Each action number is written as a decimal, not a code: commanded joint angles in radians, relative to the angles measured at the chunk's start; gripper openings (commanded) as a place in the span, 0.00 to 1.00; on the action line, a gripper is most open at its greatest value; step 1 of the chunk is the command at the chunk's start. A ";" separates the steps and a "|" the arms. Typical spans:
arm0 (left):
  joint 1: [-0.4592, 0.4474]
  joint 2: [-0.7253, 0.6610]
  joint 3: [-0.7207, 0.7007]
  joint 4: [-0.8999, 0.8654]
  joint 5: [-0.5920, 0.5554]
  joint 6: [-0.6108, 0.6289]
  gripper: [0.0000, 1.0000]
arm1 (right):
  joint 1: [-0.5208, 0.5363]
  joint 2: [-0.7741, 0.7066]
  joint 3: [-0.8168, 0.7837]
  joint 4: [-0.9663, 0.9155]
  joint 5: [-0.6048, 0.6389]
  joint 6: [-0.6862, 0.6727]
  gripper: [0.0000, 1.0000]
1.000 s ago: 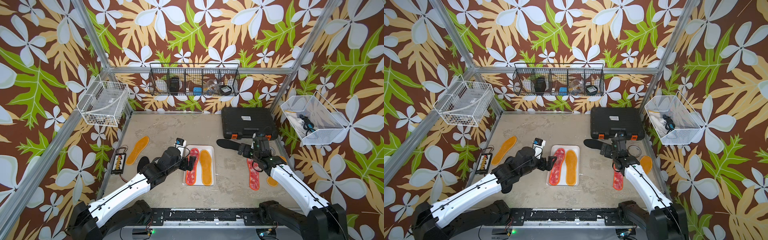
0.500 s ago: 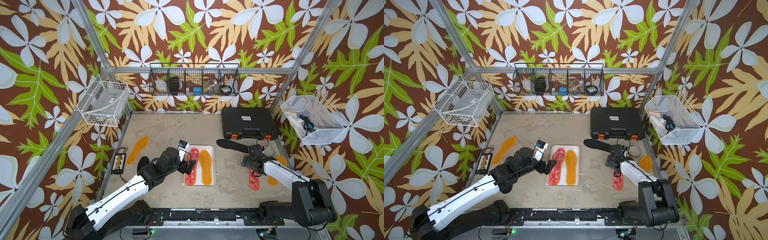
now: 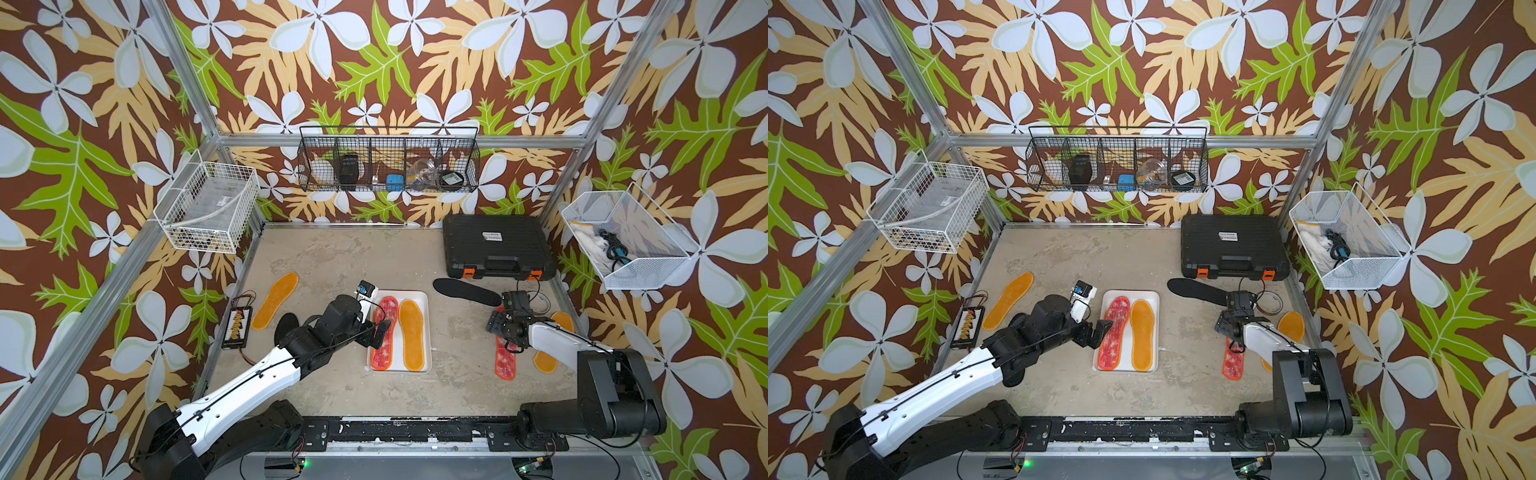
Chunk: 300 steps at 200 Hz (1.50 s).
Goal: Put the insoles into the storage box
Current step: Pick up the insole from the center of the board.
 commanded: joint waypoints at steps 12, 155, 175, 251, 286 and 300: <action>-0.002 0.008 0.009 -0.019 -0.033 0.004 1.00 | 0.004 -0.047 -0.035 -0.078 -0.221 0.023 0.68; -0.002 0.045 0.017 -0.029 -0.030 0.000 1.00 | 0.313 -0.168 -0.106 -0.280 -0.072 0.163 0.96; -0.003 0.054 0.020 -0.030 -0.027 0.001 1.00 | 0.331 -0.172 -0.108 -0.281 -0.040 0.186 0.92; -0.002 0.061 0.024 -0.025 -0.023 0.004 1.00 | 0.382 -0.063 -0.048 -0.271 0.037 0.148 0.65; -0.001 0.075 0.023 -0.025 -0.019 0.002 1.00 | 0.383 -0.060 -0.029 -0.247 -0.008 0.126 0.58; -0.002 0.078 0.024 -0.025 -0.024 0.002 1.00 | 0.382 -0.075 -0.030 -0.241 -0.030 0.121 0.53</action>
